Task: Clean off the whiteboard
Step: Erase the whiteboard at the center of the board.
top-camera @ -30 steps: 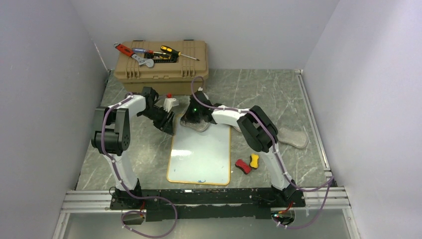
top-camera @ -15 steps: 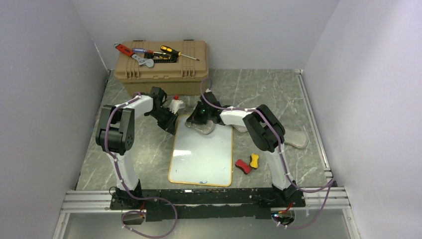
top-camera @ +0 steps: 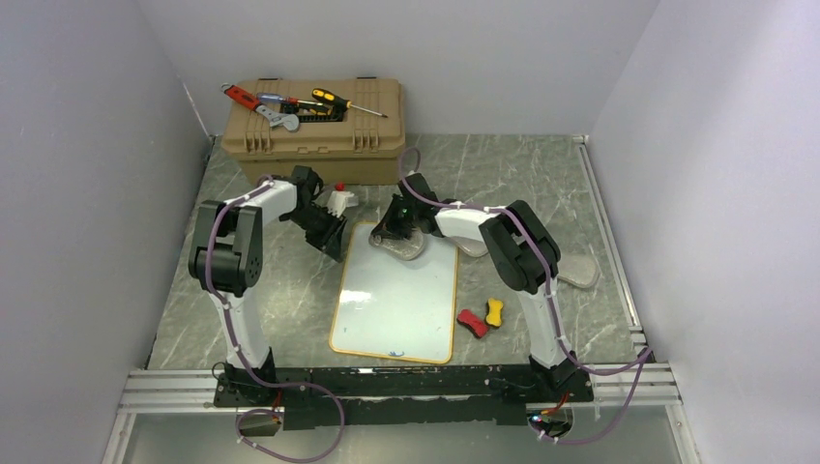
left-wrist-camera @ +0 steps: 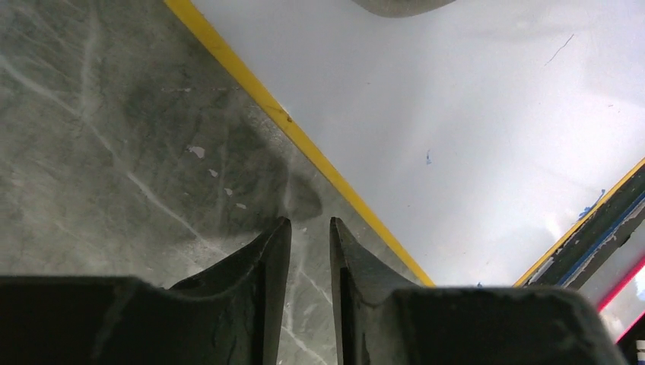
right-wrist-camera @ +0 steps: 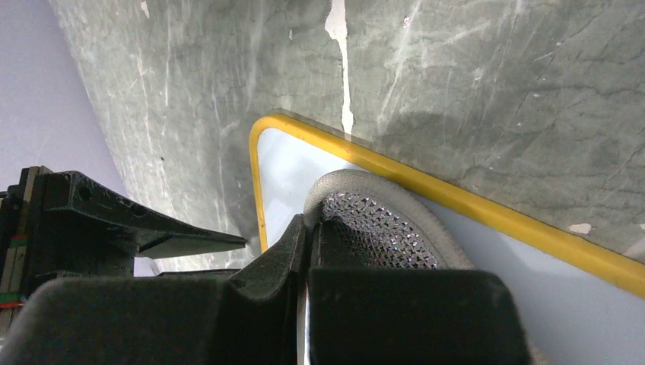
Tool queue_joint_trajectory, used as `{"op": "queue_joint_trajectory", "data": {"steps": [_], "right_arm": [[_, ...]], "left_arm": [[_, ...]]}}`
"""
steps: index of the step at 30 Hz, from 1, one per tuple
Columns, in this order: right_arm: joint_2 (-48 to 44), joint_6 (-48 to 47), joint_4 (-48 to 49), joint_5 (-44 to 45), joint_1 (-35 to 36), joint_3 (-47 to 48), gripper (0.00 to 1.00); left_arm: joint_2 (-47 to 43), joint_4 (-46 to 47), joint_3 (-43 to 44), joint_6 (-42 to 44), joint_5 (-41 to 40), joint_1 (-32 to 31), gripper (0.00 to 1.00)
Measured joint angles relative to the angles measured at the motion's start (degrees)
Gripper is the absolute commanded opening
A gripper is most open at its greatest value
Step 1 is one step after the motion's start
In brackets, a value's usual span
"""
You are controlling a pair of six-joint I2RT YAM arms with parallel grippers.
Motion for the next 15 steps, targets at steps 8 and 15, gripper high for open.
{"op": "queue_joint_trajectory", "data": {"steps": [8, 15], "right_arm": [[0.0, 0.66, 0.5, 0.11, 0.02, -0.35, 0.0], [-0.07, 1.51, 2.58, -0.09, 0.02, -1.51, 0.0]], "left_arm": [[0.61, -0.2, 0.92, -1.11, -1.57, -2.99, 0.35], [1.73, -0.42, 2.45, -2.25, -2.19, -5.14, 0.35]]}}
